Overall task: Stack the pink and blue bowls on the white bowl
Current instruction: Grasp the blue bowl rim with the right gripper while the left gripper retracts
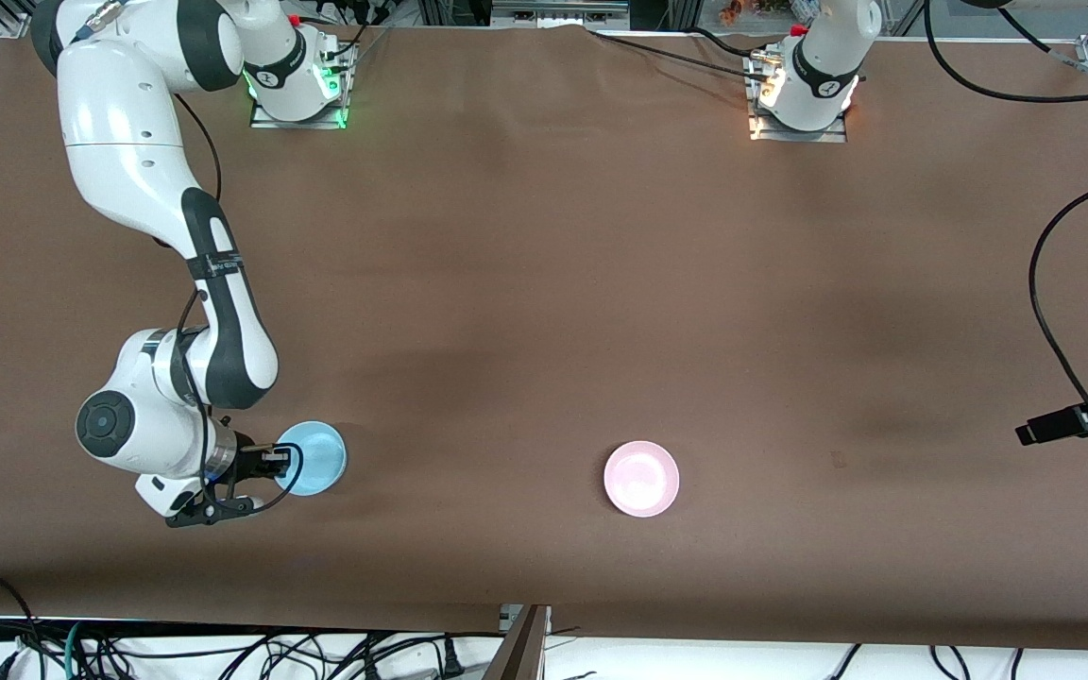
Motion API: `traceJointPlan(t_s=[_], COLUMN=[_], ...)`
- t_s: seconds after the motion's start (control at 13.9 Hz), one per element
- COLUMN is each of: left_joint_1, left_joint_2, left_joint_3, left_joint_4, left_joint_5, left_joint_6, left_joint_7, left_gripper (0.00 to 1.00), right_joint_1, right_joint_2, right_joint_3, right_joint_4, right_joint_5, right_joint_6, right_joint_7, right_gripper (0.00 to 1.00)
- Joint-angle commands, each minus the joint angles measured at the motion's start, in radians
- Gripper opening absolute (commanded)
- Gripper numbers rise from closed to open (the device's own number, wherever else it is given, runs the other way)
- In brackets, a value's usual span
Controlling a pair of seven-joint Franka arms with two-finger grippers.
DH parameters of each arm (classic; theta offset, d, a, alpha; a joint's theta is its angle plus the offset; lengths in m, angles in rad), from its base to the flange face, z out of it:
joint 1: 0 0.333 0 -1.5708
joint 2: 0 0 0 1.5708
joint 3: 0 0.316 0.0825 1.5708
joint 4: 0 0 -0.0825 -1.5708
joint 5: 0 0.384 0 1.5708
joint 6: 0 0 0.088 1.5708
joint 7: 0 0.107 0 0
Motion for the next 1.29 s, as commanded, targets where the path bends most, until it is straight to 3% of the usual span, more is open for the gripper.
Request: traceJointPlan(t_s=[0.0, 0.14, 0.29, 0.57, 0.72, 0.93, 1.22], left_joint_1=[-0.048, -0.080, -0.080, -0.083, -0.082, -0.085, -0.085], left_joint_2=[-0.040, -0.040, -0.040, -0.040, -0.040, -0.040, -0.040], left_joint_3=[-0.006, -0.006, -0.005, -0.005, -0.005, -0.005, -0.005], left_joint_4=[-0.059, -0.060, -0.059, -0.060, -0.060, -0.060, -0.060], left_joint_5=[0.109, 0.178, 0.176, 0.171, 0.171, 0.173, 0.173], left_joint_6=[0.007, 0.007, 0.007, 0.007, 0.007, 0.007, 0.007], left_joint_7=[0.014, 0.004, 0.001, -0.002, -0.002, -0.002, -0.002], left_gripper=[1.00, 1.00, 1.00, 1.00, 1.00, 1.00, 1.00], right_joint_1=[0.003, 0.015, 0.015, 0.045, 0.047, 0.062, 0.163], right_joint_2=[0.013, 0.003, -0.001, 0.002, 0.005, 0.009, 0.049], right_joint_3=[0.012, 0.033, 0.065, 0.128, 0.201, 0.307, 0.318], right_joint_4=[0.037, 0.040, 0.043, 0.108, 0.128, 0.138, 0.141], right_joint_5=[0.017, 0.017, 0.017, 0.017, 0.017, 0.017, 0.023], right_joint_6=[-0.028, -0.053, -0.074, -0.090, -0.071, 0.033, 0.244], right_joint_7=[-0.008, -0.006, 0.050, 0.277, 0.444, 0.676, 0.868], right_gripper=[0.00, 0.00, 0.00, 0.00, 0.00, 0.00, 0.00])
